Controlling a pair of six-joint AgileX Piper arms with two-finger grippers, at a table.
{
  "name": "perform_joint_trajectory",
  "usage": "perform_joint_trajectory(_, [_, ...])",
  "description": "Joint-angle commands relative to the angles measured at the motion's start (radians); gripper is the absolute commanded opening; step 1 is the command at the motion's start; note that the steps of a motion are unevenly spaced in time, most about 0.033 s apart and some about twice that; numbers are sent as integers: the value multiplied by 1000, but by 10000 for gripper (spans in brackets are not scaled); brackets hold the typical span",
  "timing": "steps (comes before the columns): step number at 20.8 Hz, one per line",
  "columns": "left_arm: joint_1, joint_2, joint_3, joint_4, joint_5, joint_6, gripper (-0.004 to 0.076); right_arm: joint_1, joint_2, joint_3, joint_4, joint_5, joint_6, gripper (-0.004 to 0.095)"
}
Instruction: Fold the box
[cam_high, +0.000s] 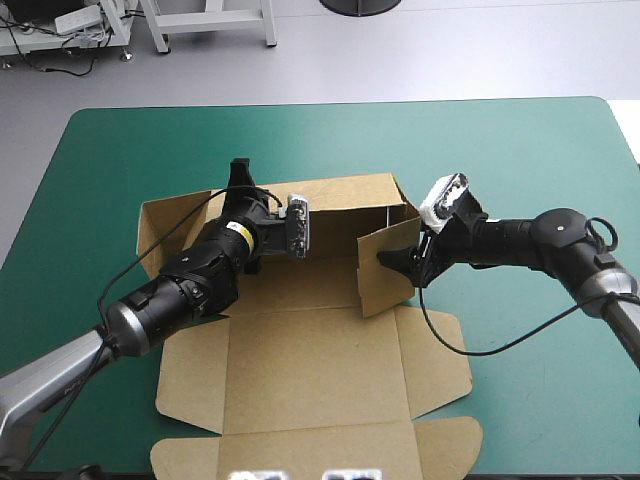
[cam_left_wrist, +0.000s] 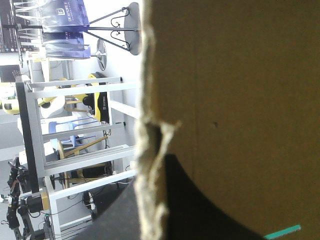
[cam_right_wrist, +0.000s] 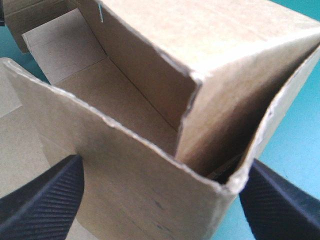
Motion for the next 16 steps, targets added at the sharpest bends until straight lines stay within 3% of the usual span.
perform_joint_trajectory(1, [-7, -18, -27, -3, -38, -16, -6, 0, -35, -33, 59, -27, -1, 720])
perform_joint_trajectory(6, [-7, -18, -27, -3, -60, -26, -6, 0, -35, -33, 83, -54, 3, 685])
perform_joint_trajectory(8, [-7, -18, -27, -3, -58, -40, -6, 10, -35, -33, 103, -49, 8, 619])
perform_joint_trajectory(16, [-7, -18, -27, -3, -3, -60, -6, 93, -41, -31, -36, -130, 103, 574])
